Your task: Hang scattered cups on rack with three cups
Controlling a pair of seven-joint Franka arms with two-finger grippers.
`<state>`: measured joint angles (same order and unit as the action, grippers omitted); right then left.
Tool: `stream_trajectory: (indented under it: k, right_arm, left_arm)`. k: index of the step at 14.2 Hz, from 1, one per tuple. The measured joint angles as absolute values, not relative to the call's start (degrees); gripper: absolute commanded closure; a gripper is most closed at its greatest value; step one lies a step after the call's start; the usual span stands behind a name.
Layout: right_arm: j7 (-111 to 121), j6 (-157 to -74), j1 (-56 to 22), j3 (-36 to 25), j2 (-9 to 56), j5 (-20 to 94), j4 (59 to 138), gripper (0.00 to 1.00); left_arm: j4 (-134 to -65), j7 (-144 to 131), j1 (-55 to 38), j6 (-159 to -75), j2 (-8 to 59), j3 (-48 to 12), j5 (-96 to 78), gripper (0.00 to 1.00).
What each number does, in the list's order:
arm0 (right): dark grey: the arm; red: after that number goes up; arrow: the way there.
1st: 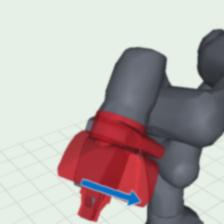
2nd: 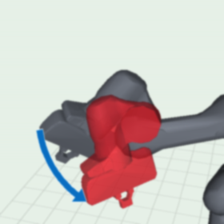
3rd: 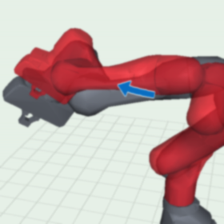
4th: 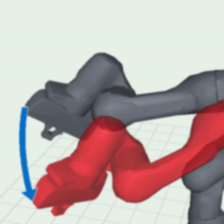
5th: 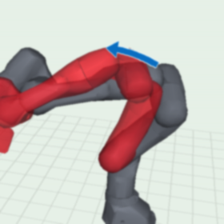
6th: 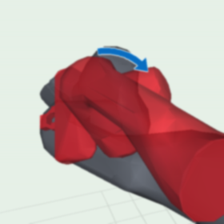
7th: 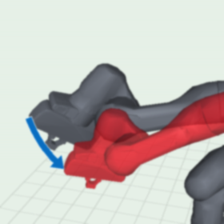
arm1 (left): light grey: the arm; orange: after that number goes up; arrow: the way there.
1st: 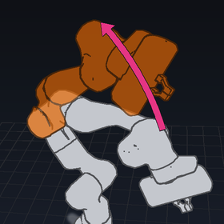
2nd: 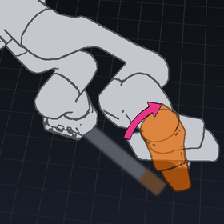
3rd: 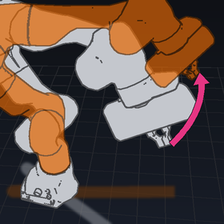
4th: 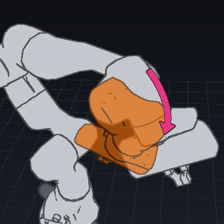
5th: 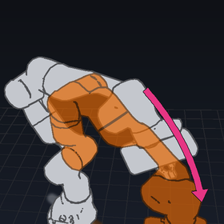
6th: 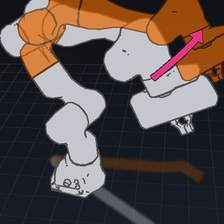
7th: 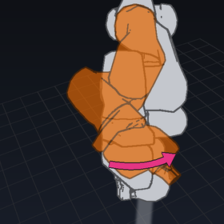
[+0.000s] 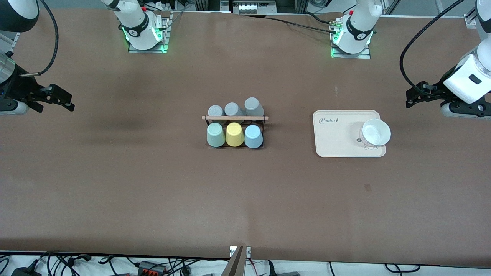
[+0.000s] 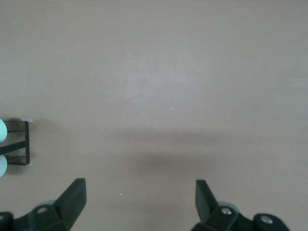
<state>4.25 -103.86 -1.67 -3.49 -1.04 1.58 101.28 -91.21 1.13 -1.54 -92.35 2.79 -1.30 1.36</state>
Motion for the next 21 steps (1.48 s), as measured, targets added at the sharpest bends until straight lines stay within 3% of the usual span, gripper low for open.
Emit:
stream_trajectory:
  k: [21]
  right_arm:
    - [4.4, -100.7, 0.5, -1.7, -1.5, 1.6, 99.6, 0.0]
  left_arm:
    - [-91.3, 1.1, -0.8, -93.8, 3.0, -1.3, 1.4, 0.0]
